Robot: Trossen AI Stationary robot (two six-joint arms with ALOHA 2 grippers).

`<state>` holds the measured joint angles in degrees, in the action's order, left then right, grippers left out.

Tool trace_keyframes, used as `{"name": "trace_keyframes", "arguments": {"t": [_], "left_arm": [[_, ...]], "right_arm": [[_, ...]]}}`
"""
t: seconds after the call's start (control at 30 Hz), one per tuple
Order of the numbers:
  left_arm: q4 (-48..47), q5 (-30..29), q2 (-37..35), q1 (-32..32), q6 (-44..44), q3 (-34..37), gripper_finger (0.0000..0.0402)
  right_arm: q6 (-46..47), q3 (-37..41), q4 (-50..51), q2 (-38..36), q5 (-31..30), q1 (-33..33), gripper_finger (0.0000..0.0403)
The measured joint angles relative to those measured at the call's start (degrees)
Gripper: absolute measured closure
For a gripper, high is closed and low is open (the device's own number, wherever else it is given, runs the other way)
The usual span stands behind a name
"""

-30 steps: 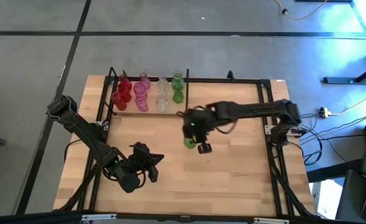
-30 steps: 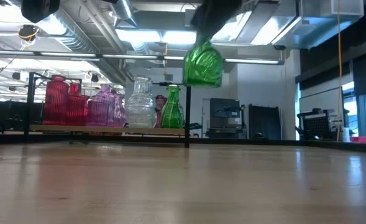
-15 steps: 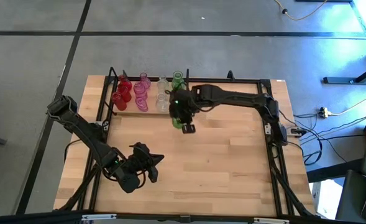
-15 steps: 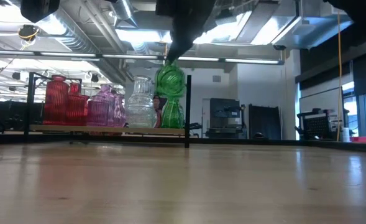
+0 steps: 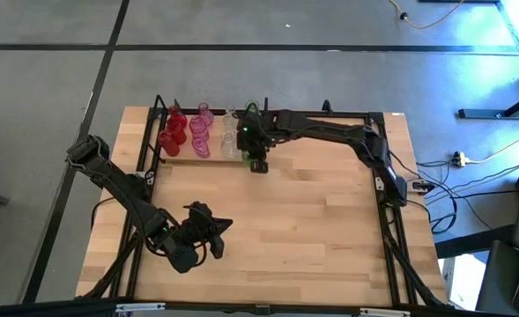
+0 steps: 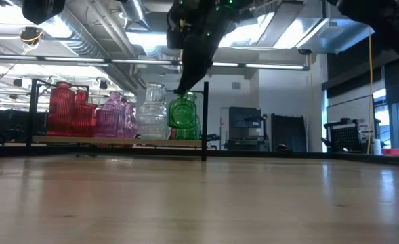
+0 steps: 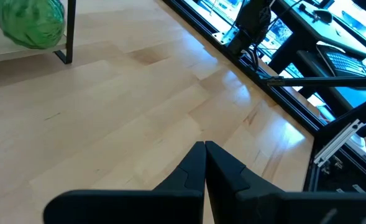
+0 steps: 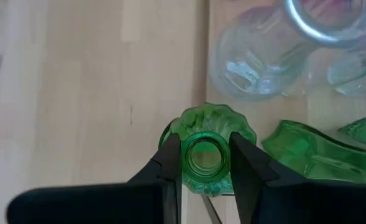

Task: Sort vases onto shelf
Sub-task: Put the green vase on the shelf aligned with the other green vases

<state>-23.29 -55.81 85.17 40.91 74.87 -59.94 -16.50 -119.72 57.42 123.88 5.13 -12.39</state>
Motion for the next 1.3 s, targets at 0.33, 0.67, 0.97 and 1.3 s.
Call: {"name": "trace_keyframes", "arguments": {"t": [0.33,0.67,0.97,1.3], "left_arm": [[0.0,0.0,0.0,0.0,0.0,0.0,0.0401],[0.0,0.0,0.0,0.0,0.0,0.0,0.0401],[0.0,-0.1,0.0,0.0,0.0,0.0,0.0401],[0.0,-0.1,0.0,0.0,0.2,0.0,0.0401]], "right_arm": [[4.4,0.0,-1.1,2.1,1.0,-2.5,0.0329],[5.7,0.0,-0.3,2.1,1.4,-5.0,0.0329],[6.0,0.0,-0.4,2.1,2.0,-4.9,0.0329],[8.1,0.0,-0.5,2.1,0.7,-4.9,0.0279]]}}
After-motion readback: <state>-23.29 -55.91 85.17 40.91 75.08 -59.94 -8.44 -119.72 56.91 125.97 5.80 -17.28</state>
